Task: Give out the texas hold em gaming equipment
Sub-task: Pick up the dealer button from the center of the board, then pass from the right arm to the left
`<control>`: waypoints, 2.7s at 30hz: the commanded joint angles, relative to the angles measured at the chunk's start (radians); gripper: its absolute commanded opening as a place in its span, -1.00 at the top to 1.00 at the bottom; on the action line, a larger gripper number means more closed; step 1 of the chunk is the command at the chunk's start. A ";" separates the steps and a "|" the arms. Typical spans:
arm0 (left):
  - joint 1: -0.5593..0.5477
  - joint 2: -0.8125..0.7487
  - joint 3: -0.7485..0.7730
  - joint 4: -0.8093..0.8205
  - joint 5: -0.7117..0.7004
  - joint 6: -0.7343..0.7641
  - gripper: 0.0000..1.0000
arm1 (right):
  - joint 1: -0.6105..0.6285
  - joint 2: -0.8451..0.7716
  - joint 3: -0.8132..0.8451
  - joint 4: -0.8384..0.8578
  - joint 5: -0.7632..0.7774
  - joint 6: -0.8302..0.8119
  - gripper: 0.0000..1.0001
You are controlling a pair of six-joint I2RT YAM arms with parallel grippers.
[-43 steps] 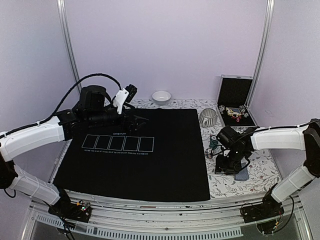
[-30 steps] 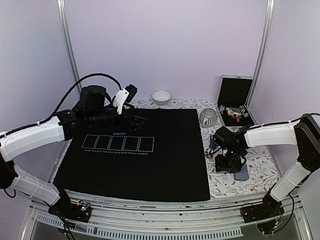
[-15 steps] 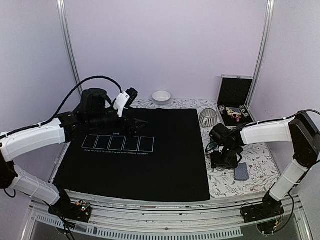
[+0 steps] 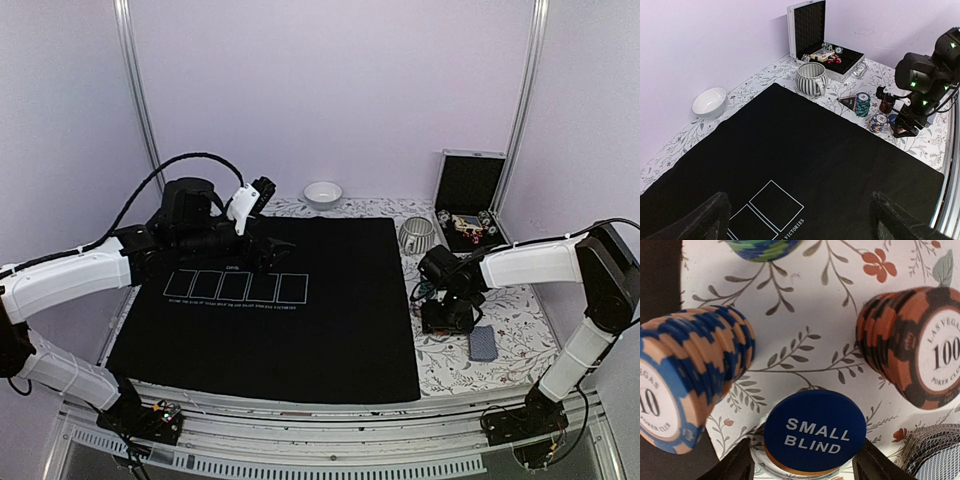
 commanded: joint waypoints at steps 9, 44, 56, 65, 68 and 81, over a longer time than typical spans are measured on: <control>-0.015 -0.018 -0.010 0.025 -0.003 0.018 -0.96 | 0.011 -0.034 -0.061 -0.079 0.008 0.027 -0.03; -0.257 0.164 -0.230 0.434 0.096 -0.614 -0.75 | 0.136 -0.247 -0.235 0.572 -0.732 0.245 0.09; -0.209 0.097 -0.203 0.315 0.126 -0.578 -0.76 | 0.357 -0.240 0.087 0.299 -0.296 -0.125 0.13; -0.156 -0.009 -0.145 0.210 0.406 -0.495 -0.84 | 0.578 -0.218 0.228 0.423 0.193 -0.596 0.13; -0.143 -0.017 -0.142 0.174 0.417 -0.503 -0.82 | 0.595 -0.215 0.229 0.508 0.214 -0.700 0.13; -0.113 0.036 -0.125 0.172 0.384 -0.543 -0.54 | 0.643 -0.166 0.247 0.587 0.244 -0.819 0.13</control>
